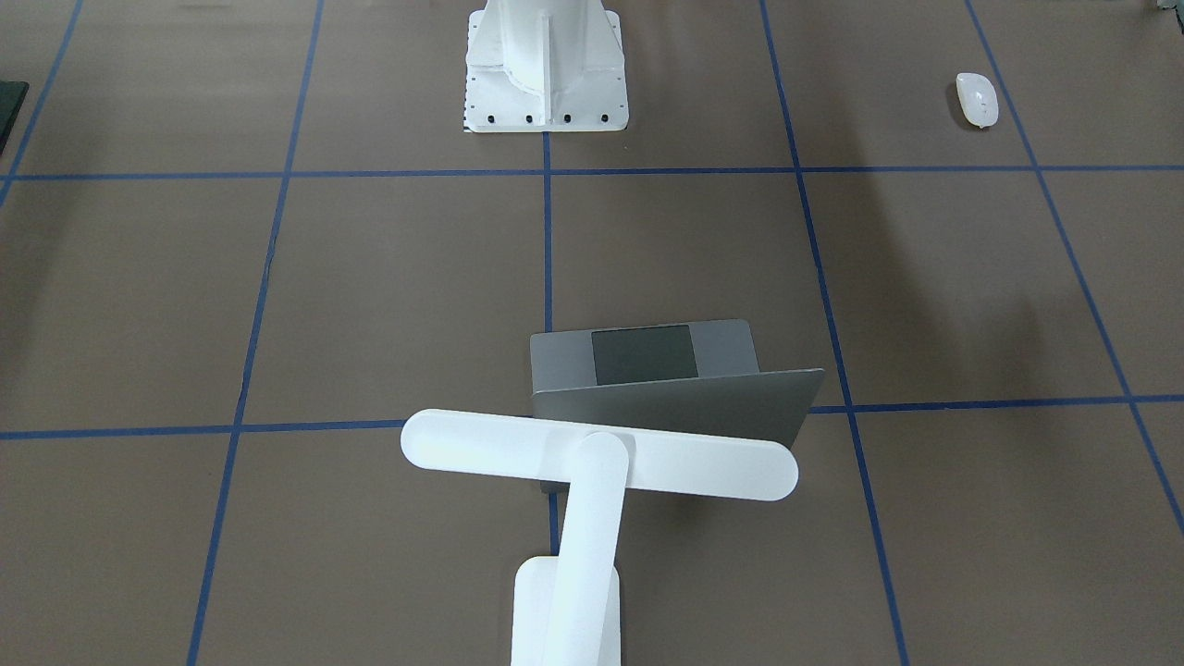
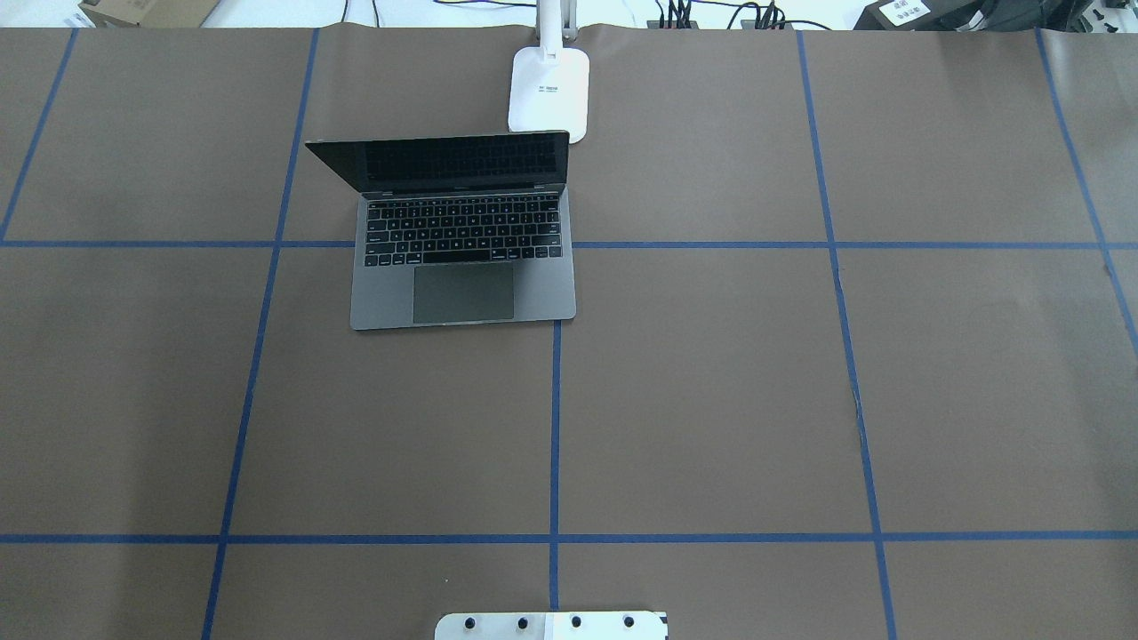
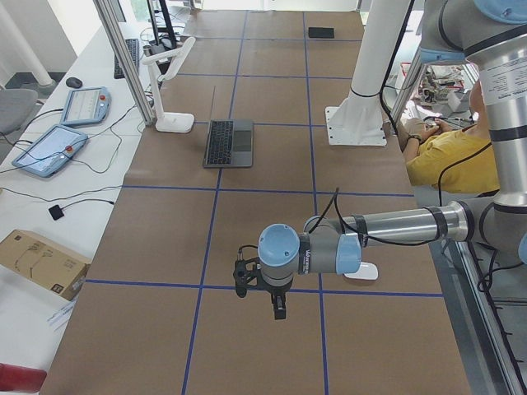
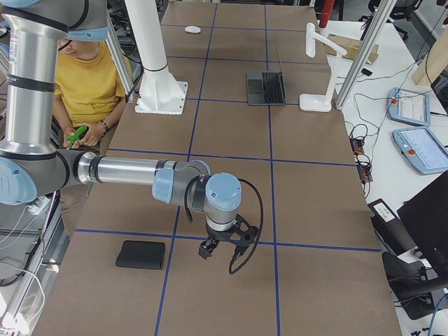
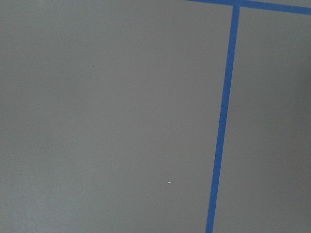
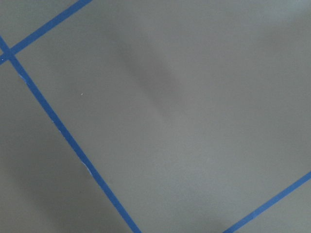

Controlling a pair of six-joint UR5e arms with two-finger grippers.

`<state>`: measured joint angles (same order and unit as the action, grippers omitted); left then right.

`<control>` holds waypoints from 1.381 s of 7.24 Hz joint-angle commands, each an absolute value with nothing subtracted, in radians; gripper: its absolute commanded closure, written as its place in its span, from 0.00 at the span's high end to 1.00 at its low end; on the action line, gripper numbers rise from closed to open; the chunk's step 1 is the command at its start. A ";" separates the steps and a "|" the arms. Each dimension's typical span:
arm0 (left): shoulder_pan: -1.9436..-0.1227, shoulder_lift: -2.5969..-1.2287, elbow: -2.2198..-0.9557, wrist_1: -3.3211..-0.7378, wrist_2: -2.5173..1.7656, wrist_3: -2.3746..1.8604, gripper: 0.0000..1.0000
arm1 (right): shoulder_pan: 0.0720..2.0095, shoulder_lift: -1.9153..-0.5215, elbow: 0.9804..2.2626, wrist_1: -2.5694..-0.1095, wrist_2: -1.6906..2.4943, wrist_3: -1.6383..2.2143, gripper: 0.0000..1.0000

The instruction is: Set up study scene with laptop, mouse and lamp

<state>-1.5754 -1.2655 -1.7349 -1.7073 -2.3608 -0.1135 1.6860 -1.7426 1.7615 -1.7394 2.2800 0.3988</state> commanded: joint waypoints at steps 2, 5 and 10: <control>-1.575 -1.267 -1.724 -1.709 -2.364 -0.114 1.00 | 1.724 -1.766 1.814 -1.798 2.307 0.406 1.00; -1.575 -1.267 -1.712 -1.718 -2.364 -0.114 1.00 | 1.713 -1.767 1.822 -1.860 2.275 0.767 1.00; -1.575 -1.267 -1.712 -1.718 -2.367 -0.114 1.00 | 1.712 -1.975 1.796 -1.936 2.335 0.903 0.99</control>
<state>-1.5754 -1.2671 -1.7106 -1.7181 -2.3656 -0.1142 1.7133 -1.9311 1.8093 -1.9278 2.3305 0.8955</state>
